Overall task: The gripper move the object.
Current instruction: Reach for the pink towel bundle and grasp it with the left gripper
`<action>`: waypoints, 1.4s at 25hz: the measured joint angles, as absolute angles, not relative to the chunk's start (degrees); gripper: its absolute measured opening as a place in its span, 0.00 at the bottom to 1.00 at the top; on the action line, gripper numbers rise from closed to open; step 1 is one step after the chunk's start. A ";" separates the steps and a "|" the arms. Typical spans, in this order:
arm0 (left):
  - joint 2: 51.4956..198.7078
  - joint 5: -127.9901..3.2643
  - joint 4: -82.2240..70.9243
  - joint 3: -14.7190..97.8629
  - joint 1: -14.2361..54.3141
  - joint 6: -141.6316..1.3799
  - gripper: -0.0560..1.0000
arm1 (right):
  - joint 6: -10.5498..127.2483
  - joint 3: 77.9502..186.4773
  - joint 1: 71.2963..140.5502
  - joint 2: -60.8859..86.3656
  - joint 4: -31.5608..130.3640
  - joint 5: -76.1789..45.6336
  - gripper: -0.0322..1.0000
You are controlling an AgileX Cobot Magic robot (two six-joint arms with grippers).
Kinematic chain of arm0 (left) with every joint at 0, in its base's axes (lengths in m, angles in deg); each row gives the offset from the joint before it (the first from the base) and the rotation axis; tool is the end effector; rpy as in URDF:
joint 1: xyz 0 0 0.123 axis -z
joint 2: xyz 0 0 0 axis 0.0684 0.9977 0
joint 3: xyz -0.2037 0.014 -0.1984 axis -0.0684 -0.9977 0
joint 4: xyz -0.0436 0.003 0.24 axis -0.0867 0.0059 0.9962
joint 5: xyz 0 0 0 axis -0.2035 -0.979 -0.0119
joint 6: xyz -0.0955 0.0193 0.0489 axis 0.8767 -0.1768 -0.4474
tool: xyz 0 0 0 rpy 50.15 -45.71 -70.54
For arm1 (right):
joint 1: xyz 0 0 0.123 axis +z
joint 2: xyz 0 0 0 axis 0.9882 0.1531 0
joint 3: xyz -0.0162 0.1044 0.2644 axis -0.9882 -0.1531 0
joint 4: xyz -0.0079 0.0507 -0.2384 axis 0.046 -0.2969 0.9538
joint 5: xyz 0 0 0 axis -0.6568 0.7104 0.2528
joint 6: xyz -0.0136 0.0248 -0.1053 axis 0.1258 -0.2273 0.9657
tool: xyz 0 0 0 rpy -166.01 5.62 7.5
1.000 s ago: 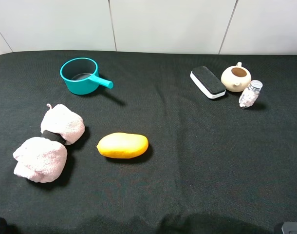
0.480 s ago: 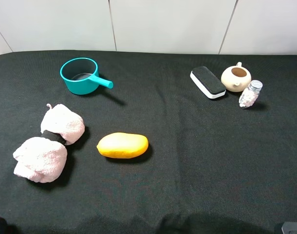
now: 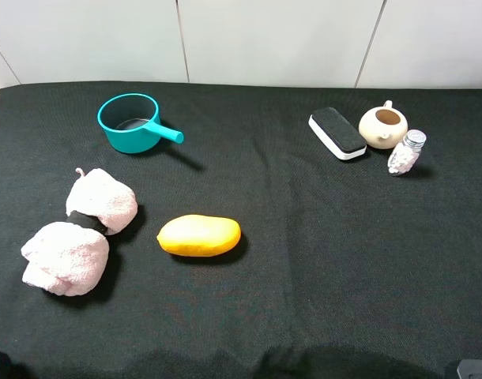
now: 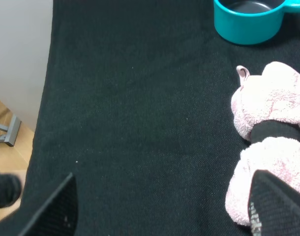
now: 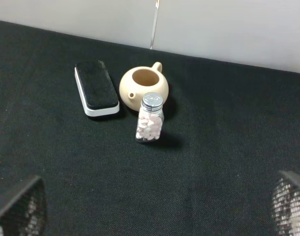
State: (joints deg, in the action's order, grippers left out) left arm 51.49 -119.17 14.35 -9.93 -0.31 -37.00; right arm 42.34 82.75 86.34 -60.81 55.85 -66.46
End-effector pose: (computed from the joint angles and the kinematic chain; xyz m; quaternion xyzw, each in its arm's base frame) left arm 0.0048 0.0106 0.2631 0.0317 0.8513 0.0445 0.5219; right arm -0.0003 0.0024 0.2761 -0.0885 0.8352 0.0045 0.5427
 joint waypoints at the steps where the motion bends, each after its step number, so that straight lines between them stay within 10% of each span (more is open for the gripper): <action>1: 51.49 -119.17 14.35 -9.93 -0.31 -37.00 0.78 | 42.34 82.75 86.34 -60.81 55.85 -66.46 0.70; 35: 69.35 -119.17 14.09 -9.93 -0.31 -37.00 0.78 | 42.34 82.75 86.34 -60.81 55.85 -66.46 0.70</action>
